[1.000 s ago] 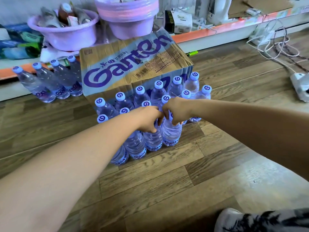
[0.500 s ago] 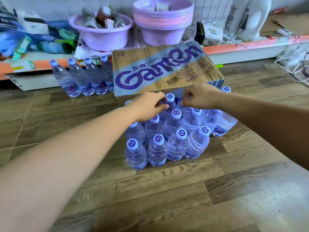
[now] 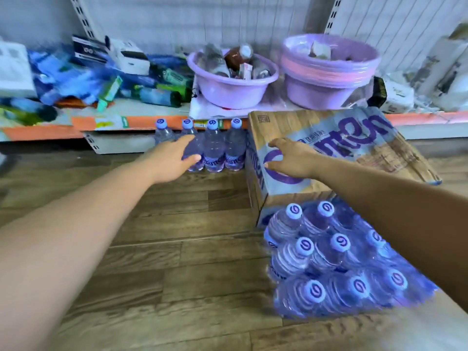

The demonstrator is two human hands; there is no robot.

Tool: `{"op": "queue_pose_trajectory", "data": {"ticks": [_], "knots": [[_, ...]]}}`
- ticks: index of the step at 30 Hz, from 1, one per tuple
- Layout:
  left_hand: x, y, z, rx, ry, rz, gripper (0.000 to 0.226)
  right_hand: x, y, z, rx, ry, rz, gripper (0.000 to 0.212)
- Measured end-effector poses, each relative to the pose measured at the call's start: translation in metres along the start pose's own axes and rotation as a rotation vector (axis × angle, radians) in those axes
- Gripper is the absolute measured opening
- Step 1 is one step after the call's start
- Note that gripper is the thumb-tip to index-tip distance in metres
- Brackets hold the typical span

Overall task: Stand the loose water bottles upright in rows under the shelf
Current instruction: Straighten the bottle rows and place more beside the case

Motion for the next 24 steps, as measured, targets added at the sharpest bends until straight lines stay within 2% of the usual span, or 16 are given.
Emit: {"op": "queue_pose_trajectory", "data": {"ticks": [7, 10, 13, 20, 22, 24], "knots": [[0.000, -0.045, -0.027, 0.054, -0.081, 0.023, 0.066, 0.010, -0.039, -0.048, 0.093, -0.032, 0.011, 0.064], [0.013, -0.048, -0.054, 0.080, -0.082, 0.003, 0.067, 0.016, -0.053, -0.077, 0.036, -0.012, 0.076, 0.061], [0.029, -0.043, -0.089, 0.095, -0.065, 0.022, 0.069, 0.024, -0.064, -0.106, -0.044, 0.000, 0.131, 0.067], [0.061, -0.051, -0.160, 0.052, -0.075, 0.014, 0.090, 0.038, -0.073, -0.165, -0.124, 0.027, 0.244, 0.067], [0.071, -0.053, -0.170, 0.031, -0.123, -0.024, 0.094, 0.037, -0.075, -0.169, -0.146, 0.069, 0.263, 0.062], [0.074, -0.054, -0.175, 0.023, -0.090, -0.062, 0.090, 0.035, -0.080, -0.168, -0.185, 0.137, 0.268, 0.054]]}}
Point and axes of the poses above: each hand's wrist, its own z-axis away from the middle knuckle, its own x-axis out of the palm, y = z × x, the point moved 7 cm from there along -z, towards the middle knuckle, and after that the axes turned 14 degrees about x, right-handed, at the moved point
